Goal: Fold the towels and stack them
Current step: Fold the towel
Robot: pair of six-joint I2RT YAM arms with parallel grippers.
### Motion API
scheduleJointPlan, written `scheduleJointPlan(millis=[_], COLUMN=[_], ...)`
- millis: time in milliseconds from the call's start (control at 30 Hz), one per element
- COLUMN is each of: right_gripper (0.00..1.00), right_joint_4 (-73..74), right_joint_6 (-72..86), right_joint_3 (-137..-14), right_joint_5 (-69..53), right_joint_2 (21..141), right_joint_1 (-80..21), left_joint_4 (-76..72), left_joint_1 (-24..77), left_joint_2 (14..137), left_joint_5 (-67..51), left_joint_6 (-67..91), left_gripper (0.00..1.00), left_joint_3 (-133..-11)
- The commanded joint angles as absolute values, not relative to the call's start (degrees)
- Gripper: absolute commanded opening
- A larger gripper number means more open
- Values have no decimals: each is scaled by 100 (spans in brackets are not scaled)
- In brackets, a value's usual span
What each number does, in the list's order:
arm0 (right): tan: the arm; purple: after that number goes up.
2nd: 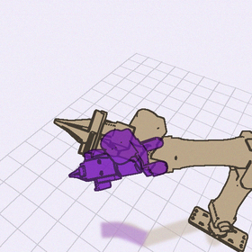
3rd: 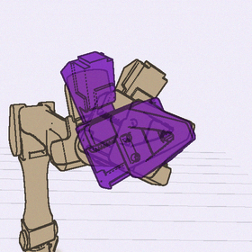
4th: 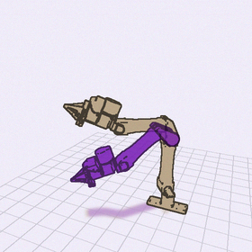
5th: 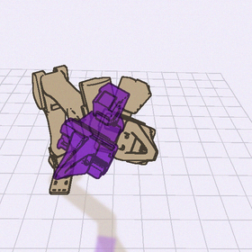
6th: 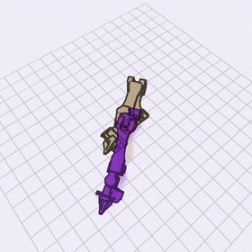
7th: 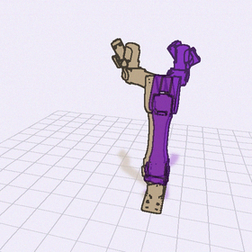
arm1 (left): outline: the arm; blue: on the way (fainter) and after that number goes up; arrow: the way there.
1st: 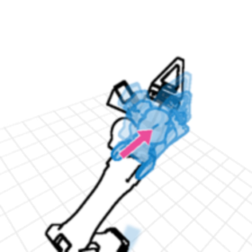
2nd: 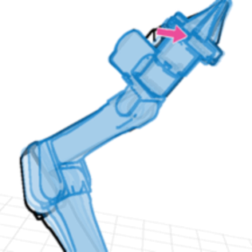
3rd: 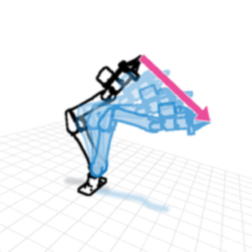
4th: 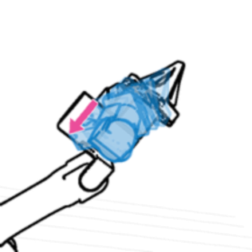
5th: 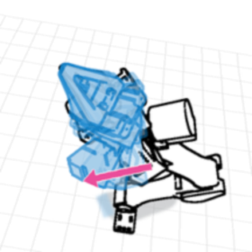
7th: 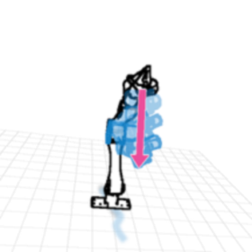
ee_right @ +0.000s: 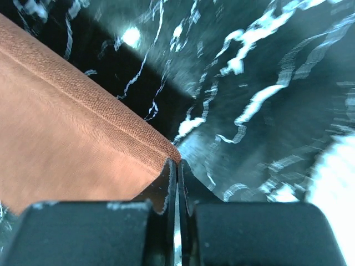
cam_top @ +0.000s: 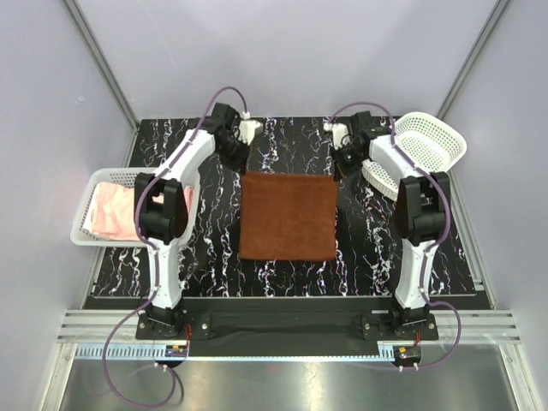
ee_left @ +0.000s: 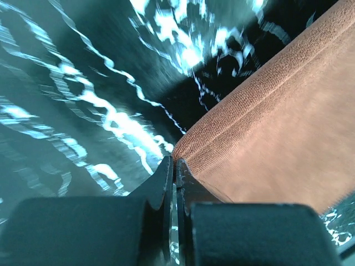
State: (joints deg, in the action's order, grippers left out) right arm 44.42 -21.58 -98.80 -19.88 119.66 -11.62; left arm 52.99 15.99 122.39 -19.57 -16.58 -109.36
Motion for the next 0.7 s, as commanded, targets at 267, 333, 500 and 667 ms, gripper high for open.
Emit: scheduleJointPlan(millis=[267, 333, 500, 667], right_gripper=[0, 0, 0, 0], right_joint_4=[4034, 4052, 4148, 4298], right_joint_6=[-2013, -2004, -1890, -1618], right_joint_3=[-10591, -10617, -10433, -9785], right_joint_5=[-1064, -1037, -1186, -1354], right_joint_2=[10187, 9977, 9405, 8351], right_joint_1=[-1142, -1142, -1143, -1335], left_joint_4=[4966, 4922, 5123, 5493], left_joint_1=[1573, 1582, 1722, 2038], left_joint_2=[10434, 10179, 9748, 9108], left_joint_5=[-1090, -1072, -1037, -897], left_joint_6=[-1521, -1503, -1538, -1521], left_gripper=[0, 0, 0, 0], left_joint_3=[-11391, -11382, -11364, -11032])
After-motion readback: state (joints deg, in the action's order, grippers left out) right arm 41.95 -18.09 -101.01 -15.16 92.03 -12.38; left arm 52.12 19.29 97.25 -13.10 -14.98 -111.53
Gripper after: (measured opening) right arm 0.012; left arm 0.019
